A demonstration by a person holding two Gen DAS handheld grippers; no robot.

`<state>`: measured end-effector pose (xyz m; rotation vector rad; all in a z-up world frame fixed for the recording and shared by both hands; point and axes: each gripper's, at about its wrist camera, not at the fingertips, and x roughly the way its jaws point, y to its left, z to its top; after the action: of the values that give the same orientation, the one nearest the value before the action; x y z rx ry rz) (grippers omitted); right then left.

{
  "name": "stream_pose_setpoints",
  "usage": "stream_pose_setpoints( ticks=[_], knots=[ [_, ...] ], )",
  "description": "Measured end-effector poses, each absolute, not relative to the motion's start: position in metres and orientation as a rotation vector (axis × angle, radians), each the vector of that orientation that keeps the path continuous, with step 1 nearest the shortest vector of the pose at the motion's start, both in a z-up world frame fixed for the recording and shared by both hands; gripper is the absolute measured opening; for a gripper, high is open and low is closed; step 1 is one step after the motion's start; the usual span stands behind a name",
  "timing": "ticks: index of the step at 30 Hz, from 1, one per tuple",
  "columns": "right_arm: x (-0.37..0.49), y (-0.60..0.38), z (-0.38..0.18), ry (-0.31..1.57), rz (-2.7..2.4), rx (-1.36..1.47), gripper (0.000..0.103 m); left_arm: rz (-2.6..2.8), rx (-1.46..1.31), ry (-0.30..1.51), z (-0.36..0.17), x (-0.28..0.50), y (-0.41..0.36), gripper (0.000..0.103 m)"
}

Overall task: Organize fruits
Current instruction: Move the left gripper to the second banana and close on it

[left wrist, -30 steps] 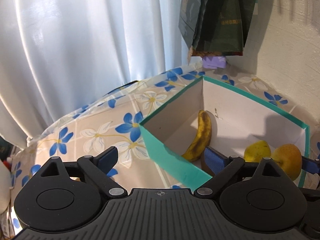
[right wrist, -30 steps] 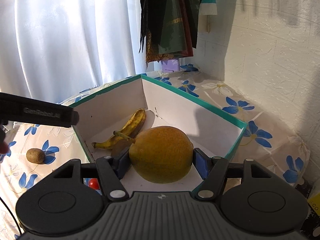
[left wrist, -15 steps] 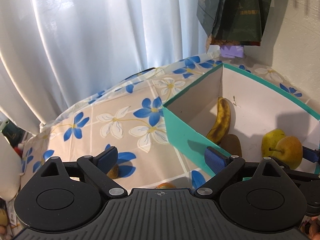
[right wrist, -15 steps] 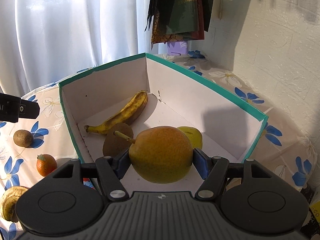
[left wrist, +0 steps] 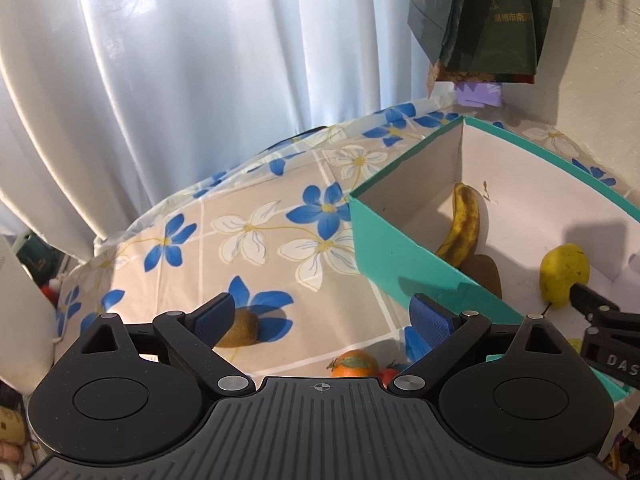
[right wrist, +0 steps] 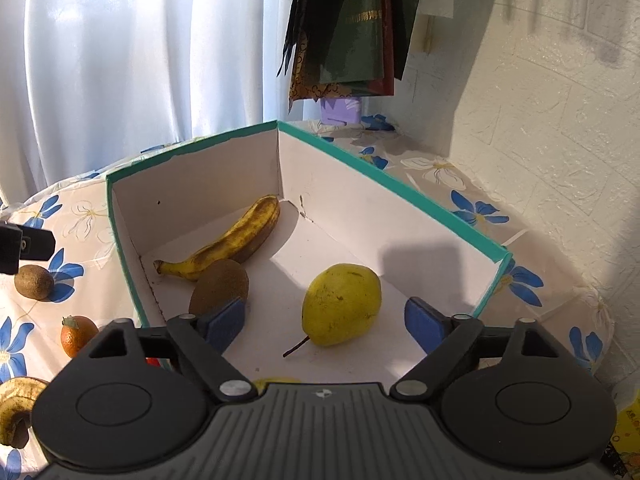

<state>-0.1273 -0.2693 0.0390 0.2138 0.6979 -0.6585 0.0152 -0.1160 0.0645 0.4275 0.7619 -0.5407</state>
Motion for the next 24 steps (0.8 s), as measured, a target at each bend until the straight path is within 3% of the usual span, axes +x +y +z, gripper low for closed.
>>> stream_pose_setpoints(
  ticks=[4, 14, 24],
  knots=[
    [-0.148, -0.253, 0.068, 0.578, -0.627, 0.204, 0.103, -0.538, 0.409, 0.762, 0.068, 0.011, -0.087, 0.1],
    [-0.159, -0.224, 0.075, 0.569, -0.527, 0.239, 0.103, -0.489, 0.361, 0.874, 0.038, 0.004, 0.0, 0.1],
    [-0.143, -0.2, 0.058, 0.653, -0.458, 0.264, 0.103, -0.594, 0.463, 0.905, -0.006, -0.009, 0.002, 0.1]
  ],
)
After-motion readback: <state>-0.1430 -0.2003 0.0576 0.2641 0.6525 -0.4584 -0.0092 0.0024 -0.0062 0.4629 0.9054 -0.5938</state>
